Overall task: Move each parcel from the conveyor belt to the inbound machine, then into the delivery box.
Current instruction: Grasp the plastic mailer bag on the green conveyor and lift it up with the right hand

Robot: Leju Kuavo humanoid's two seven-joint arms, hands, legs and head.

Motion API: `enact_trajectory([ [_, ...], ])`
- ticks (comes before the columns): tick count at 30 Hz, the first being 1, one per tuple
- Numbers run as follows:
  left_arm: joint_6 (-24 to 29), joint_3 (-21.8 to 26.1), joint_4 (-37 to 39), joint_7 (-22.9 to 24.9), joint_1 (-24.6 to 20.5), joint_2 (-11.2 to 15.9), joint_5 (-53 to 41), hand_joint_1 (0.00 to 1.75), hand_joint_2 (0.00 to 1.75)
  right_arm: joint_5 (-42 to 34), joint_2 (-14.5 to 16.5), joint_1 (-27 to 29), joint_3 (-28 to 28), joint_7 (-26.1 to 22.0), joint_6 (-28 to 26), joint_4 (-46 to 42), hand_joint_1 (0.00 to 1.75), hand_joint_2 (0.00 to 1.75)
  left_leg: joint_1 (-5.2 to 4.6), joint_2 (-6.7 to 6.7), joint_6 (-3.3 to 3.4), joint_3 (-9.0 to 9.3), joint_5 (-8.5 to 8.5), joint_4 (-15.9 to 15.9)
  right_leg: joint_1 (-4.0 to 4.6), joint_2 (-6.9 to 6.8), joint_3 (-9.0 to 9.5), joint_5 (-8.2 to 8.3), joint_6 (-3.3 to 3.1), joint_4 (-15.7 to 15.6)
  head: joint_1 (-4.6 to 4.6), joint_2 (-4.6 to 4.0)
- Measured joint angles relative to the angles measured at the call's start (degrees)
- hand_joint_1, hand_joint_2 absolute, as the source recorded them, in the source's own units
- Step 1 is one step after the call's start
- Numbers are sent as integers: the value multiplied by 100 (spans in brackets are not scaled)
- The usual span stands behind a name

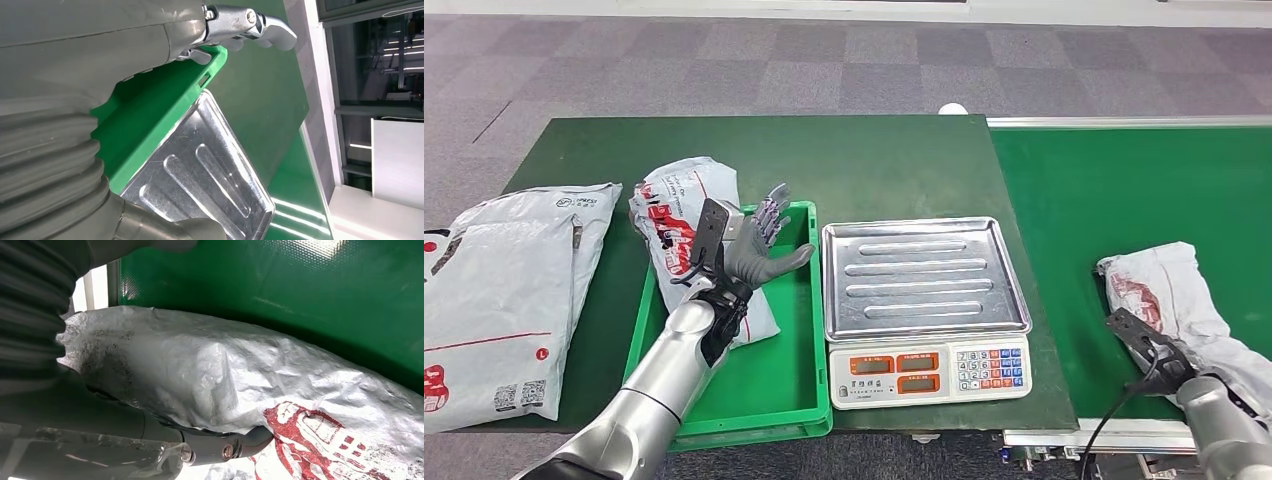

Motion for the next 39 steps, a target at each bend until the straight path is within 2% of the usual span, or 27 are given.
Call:
enact_trajectory([
  [11, 0, 52, 14, -9, -2, 0, -6, 0, 175, 4, 2, -18, -20, -22, 26, 59, 3, 175, -1, -1, 2, 1, -1, 2, -2, 5, 7, 4, 6, -3, 0, 0],
  [12, 0, 54, 15, -25, -2, 0, -15, 0, 175, 21, 2, -22, -20, -29, 28, 63, 24, 175, -1, -1, 2, 1, -1, 2, -2, 5, 8, 5, 7, -3, 0, 0],
  [14, 8, 67, 26, -67, -4, -3, -39, 0, 175, 67, 8, -41, -20, -30, 10, 74, 95, 175, -2, -1, 3, 0, -1, 3, -3, 5, 9, 5, 8, -3, 0, 0],
  [15, 15, 76, 35, -85, -6, -6, -51, 0, 175, 88, 20, -55, -20, -10, -26, 80, 125, 175, -2, -1, 4, 0, -1, 4, -3, 5, 10, 5, 8, -3, 0, 0],
  [16, 24, 84, 44, -94, -9, -10, -59, 0, 175, 98, 35, -71, -20, 22, -79, 84, 136, 175, -2, -1, 4, 0, -1, 5, -3, 5, 10, 6, 8, -3, 0, 0],
  [18, 32, 90, 70, -100, -23, -28, -87, 0, 175, 142, 76, -110, -17, 154, -257, 87, 142, 175, -3, -1, 5, 0, -1, 6, -4, 3, 10, 6, 9, -3, 0, 0],
  [21, 32, 94, 127, -104, -71, -84, -133, 0, 175, 236, 127, -167, -6, 320, -502, 89, 172, 175, -3, -6, 6, -2, 0, 7, -3, -6, 11, 6, 9, -3, 0, 0],
  [24, 16, 121, 191, -139, -119, -125, -148, 0, 175, 293, 172, -189, -2, 311, -766, 86, 175, 175, -2, -7, 6, -2, 0, 6, -2, -7, 11, 6, 9, -2, 0, 0],
  [28, 2, 183, 237, -162, -146, -192, -239, 0, 175, 611, 391, -109, 77, 469, -1563, -36, 175, 175, 0, -6, 4, -3, -1, 5, -1, -4, 5, 4, 7, 0, 0, 0],
  [30, -15, 202, 244, -173, -147, -222, -284, 0, 175, 787, 475, -51, 153, 549, -1792, -174, 175, 175, -1, -7, 4, -5, -1, 3, -1, -5, 2, 2, 5, 0, 0, 0],
  [39, -85, 390, 248, -202, -137, -232, -324, 0, 175, 944, 549, 125, 293, 584, -2059, -721, 175, 175, -3, -10, 4, -11, -1, 1, -4, -9, -1, 0, 4, 1, 0, 0],
])
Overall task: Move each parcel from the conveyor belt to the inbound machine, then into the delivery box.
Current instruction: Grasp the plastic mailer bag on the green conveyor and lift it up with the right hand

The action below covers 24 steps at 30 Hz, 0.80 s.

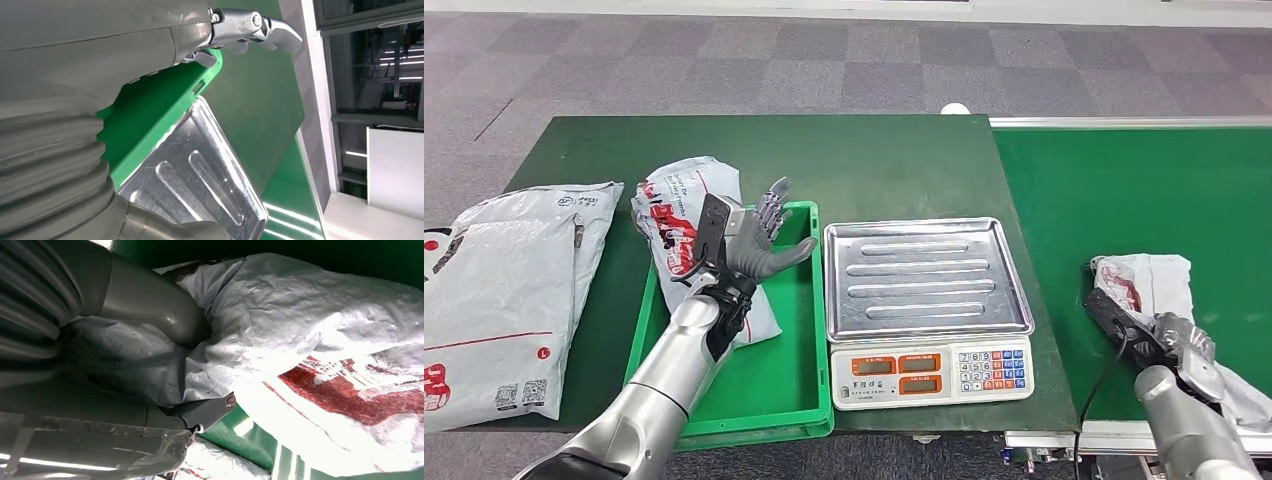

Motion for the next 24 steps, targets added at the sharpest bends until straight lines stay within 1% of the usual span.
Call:
enact_trajectory([
  [3, -13, 28, -1, 14, 1, -4, -23, 0, 175, -2, 49, 126, 19, 38, -30, -203, 175, 175, 0, -7, 0, -2, 0, 0, 0, -9, 0, -1, 1, 0, 0, 0],
  [6, -31, 66, -2, 27, 17, -14, -57, 0, 175, 25, 160, 417, 25, 44, -50, -640, 175, 175, 0, -14, 0, -5, 0, 0, 0, -14, 0, -4, 4, 0, 0, 0],
  [9, -35, 91, -15, 13, 63, -20, -102, 0, 175, 51, 284, 689, 38, -111, -163, -1150, 175, 175, 0, -14, 0, -8, 0, -2, -1, -13, -4, -5, 3, 1, 0, 0],
  [13, -33, 135, -40, -1, 105, -22, -122, 0, 175, -3, 357, 761, 86, -367, -322, -1670, 175, 175, 0, -12, 0, -9, 0, -2, -1, -10, -8, -5, 4, 1, 0, 0],
  [18, -70, 180, -4, 32, 32, -27, -152, 0, 175, -432, 295, 728, 288, -655, -497, -2149, 175, 175, -2, -17, 1, -9, 5, 0, -2, -19, -8, -4, 4, 0, 0, 0],
  [22, -90, 180, 67, 38, -59, -29, -154, 0, 175, -659, 187, 837, 412, -665, -652, -2668, 175, 175, -3, -18, 2, -10, 4, 0, -3, -20, -7, -4, 4, 0, 0, 0],
  [24, -91, 180, 107, 20, -87, -30, -155, 0, 175, -700, 155, 916, 451, -679, -820, -2912, 175, 175, -3, -17, 1, -10, 3, 0, -3, -17, -8, -4, 4, 0, 0, 0],
])
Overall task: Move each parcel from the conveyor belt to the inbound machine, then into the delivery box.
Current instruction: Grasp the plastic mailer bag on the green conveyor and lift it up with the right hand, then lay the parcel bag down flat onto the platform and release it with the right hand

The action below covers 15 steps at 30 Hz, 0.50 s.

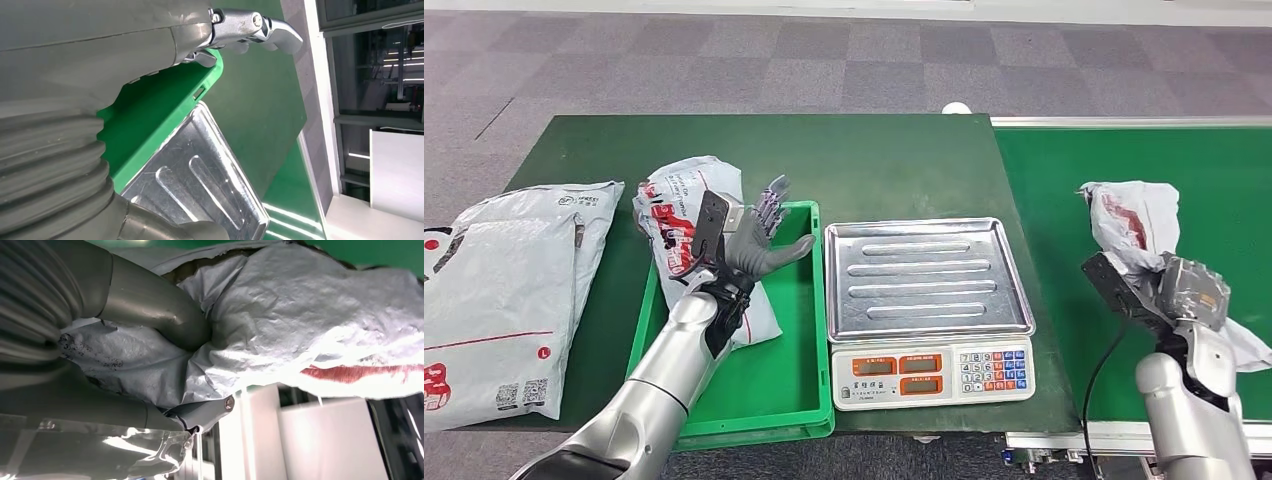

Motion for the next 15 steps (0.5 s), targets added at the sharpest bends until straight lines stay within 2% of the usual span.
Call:
enact_trajectory([
  [6, 5, 0, 165, -97, -96, -22, 1, 0, 175, -191, -202, 42, 120, -40, -302, -587, 175, 175, 0, -1, 0, -1, -1, 0, 0, -1, -1, 0, 0, 0, 0, 0],
  [15, 6, 0, 357, -125, -185, -65, 37, 0, 175, -599, -415, -100, 442, -309, -516, -828, 175, 175, 0, 6, 0, 1, 0, 0, 0, 6, 0, 1, 0, 1, 0, 0],
])
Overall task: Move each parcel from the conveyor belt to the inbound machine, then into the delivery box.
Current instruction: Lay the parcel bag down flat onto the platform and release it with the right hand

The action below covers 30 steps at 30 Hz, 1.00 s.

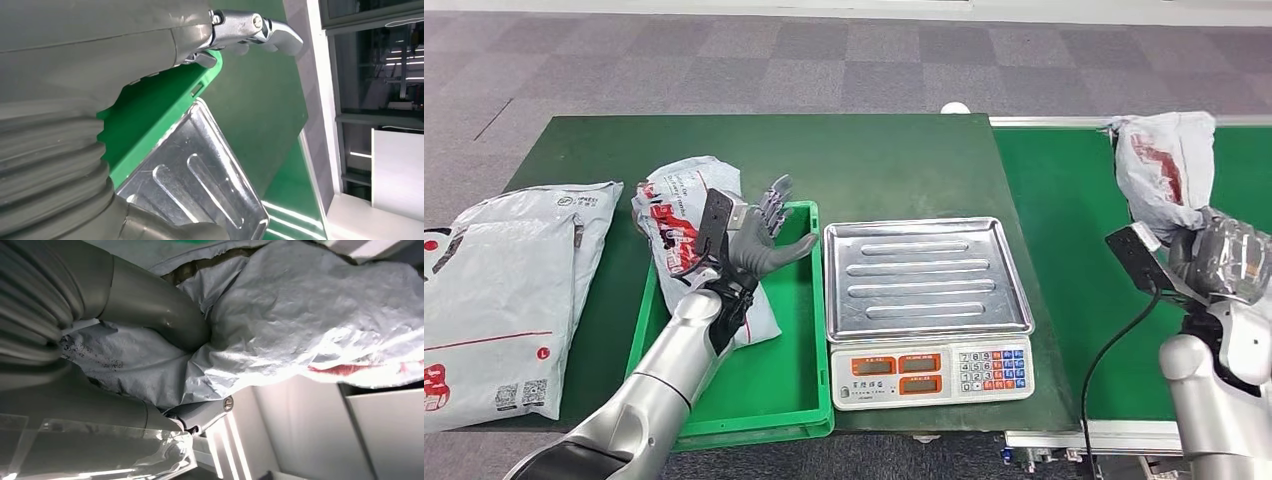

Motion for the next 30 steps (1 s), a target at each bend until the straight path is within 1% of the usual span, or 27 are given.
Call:
enact_trajectory([
  [8, 9, -3, 77, 15, -75, -42, 22, 0, 175, 82, 15, -234, 540, 15, 44, 0, 175, 175, 1, -2, -2, -1, 2, -1, 1, -2, 0, 0, 0, 2, 0, 0],
  [12, 33, -9, 92, 16, -83, -56, 28, 0, 175, 34, 140, -277, 986, -69, 71, -31, 175, 175, 2, -1, -2, -3, 2, -1, 2, 0, 0, 0, -1, 4, 0, 0],
  [16, 101, -23, 110, 14, -88, -100, 31, 0, 175, 61, 462, -385, 1591, -97, 103, -45, 175, 175, 4, 2, -5, -1, 4, -2, 4, 2, -3, -1, -1, 5, 0, 0],
  [19, 142, -33, 123, 39, -122, -162, 70, 0, 175, 188, 772, -396, 2159, -158, -90, -31, 175, 175, 9, 0, -9, 0, 6, -2, 8, 0, -4, -2, -3, 6, -1, 0],
  [21, 157, -49, 120, 47, -141, -177, 116, 0, 175, 326, 969, -306, 2561, -139, -250, -30, 175, 175, 11, -1, -10, 0, 6, -3, 9, 0, -4, -3, -5, 6, -1, 0],
  [23, 176, -69, 95, 51, -140, -178, 165, 0, 175, 479, 1136, -155, 2965, -20, -304, -70, 175, 175, 12, -2, -11, -1, 5, -3, 10, 0, -4, -5, -7, 7, 0, 0],
  [26, 196, -107, 51, 64, -133, -175, 250, 0, 175, 676, 1341, 61, 3513, 111, -246, -162, 175, 175, 13, -3, -13, -3, 3, -4, 10, -1, -7, -8, -9, 8, -1, 0],
  [29, 205, -135, 19, 59, -129, -175, 349, 0, 175, 813, 1525, 208, 3942, 151, -174, -212, 175, 175, 12, -3, -14, -4, 3, -4, 10, -1, -8, -10, -11, 7, -1, 0],
  [30, 208, -140, 10, 55, -128, -174, 375, 0, 175, 842, 1569, 247, 4058, 153, -158, -228, 131, 175, 12, -3, -14, -4, 3, -4, 10, -1, -8, -10, -11, 7, 0, 0],
])
